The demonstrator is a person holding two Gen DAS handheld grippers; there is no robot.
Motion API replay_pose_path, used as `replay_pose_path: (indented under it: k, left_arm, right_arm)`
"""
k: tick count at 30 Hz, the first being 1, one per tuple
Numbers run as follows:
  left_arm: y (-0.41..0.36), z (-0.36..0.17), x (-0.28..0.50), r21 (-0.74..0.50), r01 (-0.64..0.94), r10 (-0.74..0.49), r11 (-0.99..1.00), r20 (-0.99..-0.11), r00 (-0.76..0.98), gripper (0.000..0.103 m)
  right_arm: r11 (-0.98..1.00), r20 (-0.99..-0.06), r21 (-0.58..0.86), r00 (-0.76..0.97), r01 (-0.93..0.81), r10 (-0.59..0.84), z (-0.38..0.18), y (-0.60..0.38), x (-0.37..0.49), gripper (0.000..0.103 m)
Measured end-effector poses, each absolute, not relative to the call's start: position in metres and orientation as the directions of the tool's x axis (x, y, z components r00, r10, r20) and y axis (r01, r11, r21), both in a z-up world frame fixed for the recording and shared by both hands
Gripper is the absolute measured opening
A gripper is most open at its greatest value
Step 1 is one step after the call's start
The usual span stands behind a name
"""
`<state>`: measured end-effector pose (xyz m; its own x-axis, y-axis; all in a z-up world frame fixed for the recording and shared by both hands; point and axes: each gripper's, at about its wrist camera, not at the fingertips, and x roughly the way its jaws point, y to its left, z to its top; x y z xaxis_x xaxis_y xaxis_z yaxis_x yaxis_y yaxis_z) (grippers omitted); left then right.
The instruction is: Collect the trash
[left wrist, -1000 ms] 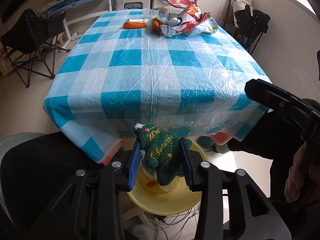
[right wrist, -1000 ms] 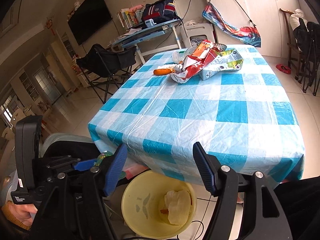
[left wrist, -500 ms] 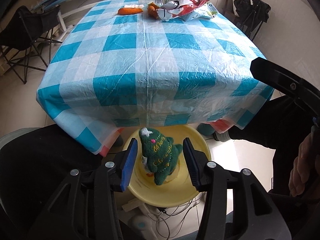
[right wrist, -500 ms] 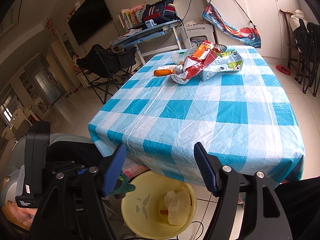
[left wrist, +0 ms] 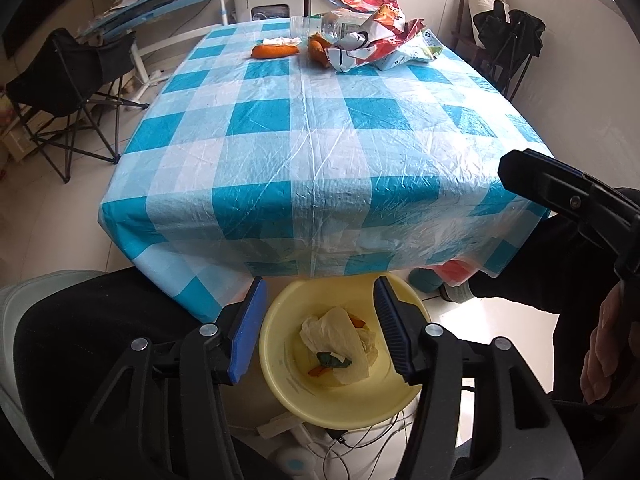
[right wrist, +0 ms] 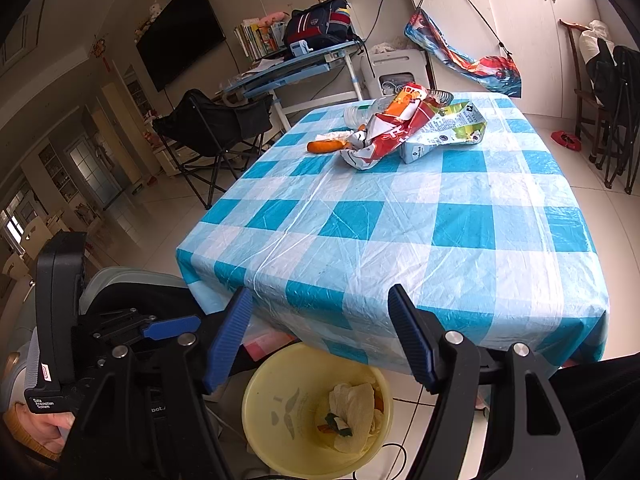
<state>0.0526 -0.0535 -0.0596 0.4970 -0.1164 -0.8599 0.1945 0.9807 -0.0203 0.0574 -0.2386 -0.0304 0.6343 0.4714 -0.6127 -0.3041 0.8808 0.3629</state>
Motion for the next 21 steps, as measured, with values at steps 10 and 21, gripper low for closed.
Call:
replay_pose_path:
  k: [10, 21]
  left_arm:
    - [-0.042, -0.046, 0.066, 0.006, 0.146, -0.078, 0.989, -0.820, 0.567, 0.056]
    - [-0.015, -0.020, 0.137, 0.015, 0.027, -0.007, 1.000, -0.748, 0.664, 0.062]
  right_arm:
    - [0.878, -0.610, 0.367, 0.633, -0.307, 0.477, -0.027, -0.237, 0.061, 0.068]
    - [0.879, -0.616, 0.357, 0.628, -0.316, 0.475, -0.016, -0.232, 0.092, 0.070]
